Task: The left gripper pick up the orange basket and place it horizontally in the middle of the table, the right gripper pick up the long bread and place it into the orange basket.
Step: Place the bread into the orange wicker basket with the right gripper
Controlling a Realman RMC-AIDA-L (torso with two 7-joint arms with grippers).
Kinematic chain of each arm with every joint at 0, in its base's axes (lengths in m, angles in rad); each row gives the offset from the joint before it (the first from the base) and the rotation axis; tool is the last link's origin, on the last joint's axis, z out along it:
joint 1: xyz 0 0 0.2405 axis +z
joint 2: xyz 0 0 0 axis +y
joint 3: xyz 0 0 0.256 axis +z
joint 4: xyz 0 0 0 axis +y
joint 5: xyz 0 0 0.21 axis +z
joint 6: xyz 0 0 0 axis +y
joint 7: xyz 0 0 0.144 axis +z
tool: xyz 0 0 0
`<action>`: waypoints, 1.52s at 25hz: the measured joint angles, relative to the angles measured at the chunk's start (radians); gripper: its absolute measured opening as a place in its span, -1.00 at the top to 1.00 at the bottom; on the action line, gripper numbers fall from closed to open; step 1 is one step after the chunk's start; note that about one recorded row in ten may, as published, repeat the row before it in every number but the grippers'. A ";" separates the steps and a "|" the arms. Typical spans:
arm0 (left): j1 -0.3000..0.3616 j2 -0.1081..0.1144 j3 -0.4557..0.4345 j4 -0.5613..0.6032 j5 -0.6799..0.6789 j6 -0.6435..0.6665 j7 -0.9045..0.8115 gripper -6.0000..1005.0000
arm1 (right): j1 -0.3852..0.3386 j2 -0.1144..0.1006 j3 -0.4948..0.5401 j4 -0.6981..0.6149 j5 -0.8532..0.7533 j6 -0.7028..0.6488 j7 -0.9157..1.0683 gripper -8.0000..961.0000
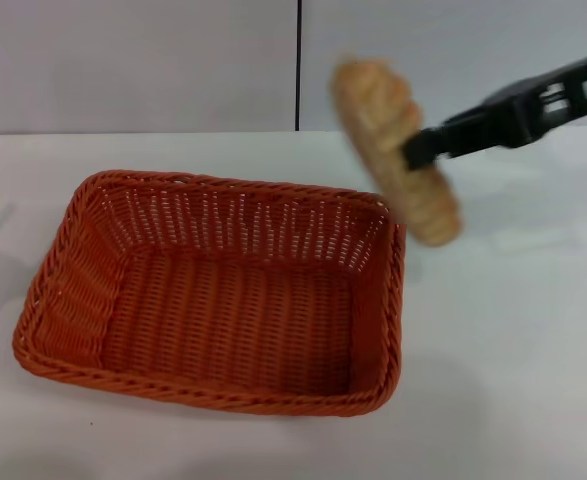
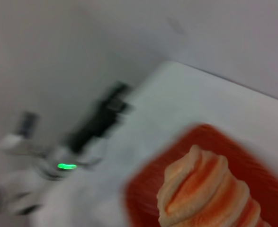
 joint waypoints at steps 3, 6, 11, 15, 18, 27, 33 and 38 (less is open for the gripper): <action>0.002 0.000 0.000 0.000 0.000 0.014 0.000 -0.62 | 0.027 0.001 -0.050 0.104 0.078 0.009 -0.034 0.81; 0.004 0.000 -0.003 0.000 0.000 0.025 -0.001 -0.62 | 0.055 0.009 -0.100 0.199 0.085 0.036 -0.073 0.82; 0.010 0.000 -0.012 0.000 0.000 0.037 -0.001 -0.62 | 0.061 0.013 -0.175 0.255 0.081 0.101 -0.140 0.82; 0.012 0.000 -0.012 0.000 0.000 0.039 -0.001 -0.62 | 0.058 0.013 -0.177 0.298 0.084 0.114 -0.222 0.83; 0.013 0.000 -0.012 0.000 0.000 0.039 -0.001 -0.62 | 0.052 0.013 -0.177 0.318 0.087 0.124 -0.276 0.83; 0.017 -0.002 -0.011 0.000 0.002 0.040 -0.001 -0.62 | 0.034 0.015 -0.167 0.314 0.093 0.135 -0.345 0.15; 0.024 -0.002 -0.011 0.000 0.002 0.040 -0.001 -0.62 | 0.009 0.015 -0.140 0.248 0.104 0.129 -0.352 0.03; 0.027 -0.002 -0.009 -0.001 0.002 0.040 -0.001 -0.62 | -0.126 0.039 -0.132 0.003 0.153 0.144 -0.374 0.03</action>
